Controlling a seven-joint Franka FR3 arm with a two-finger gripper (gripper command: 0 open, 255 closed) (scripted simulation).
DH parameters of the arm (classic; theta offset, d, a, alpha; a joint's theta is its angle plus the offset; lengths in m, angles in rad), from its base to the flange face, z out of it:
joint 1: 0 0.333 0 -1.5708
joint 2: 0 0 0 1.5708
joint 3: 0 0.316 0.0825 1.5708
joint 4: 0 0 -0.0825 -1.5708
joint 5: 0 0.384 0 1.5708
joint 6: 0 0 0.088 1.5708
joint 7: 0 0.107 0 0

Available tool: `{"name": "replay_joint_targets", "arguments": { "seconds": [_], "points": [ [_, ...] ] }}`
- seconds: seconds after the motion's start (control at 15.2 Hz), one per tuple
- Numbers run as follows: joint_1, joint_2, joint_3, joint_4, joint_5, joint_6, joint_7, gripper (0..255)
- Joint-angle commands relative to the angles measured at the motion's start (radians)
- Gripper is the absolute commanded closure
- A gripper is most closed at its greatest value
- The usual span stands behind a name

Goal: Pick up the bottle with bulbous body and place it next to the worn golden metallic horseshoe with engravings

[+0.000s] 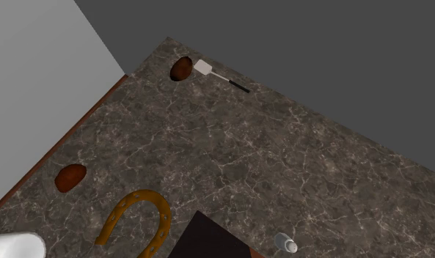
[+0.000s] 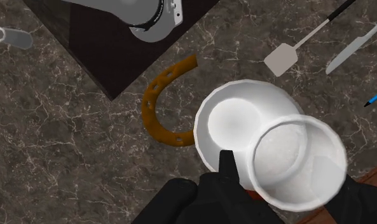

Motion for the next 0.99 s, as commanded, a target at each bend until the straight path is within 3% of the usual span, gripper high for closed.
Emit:
{"name": "replay_joint_targets", "arguments": {
  "seconds": [0.0, 0.4, 0.92],
  "points": [
    [0.007, 0.003, 0.033, 0.037, 0.024, -0.025, 0.052, 255],
    [0.018, 0.044, 0.142, 0.164, 0.085, -0.078, 0.212, 255],
    [0.032, -0.032, 0.136, -0.012, 0.101, 0.021, 0.176, 255]
  ]
}}
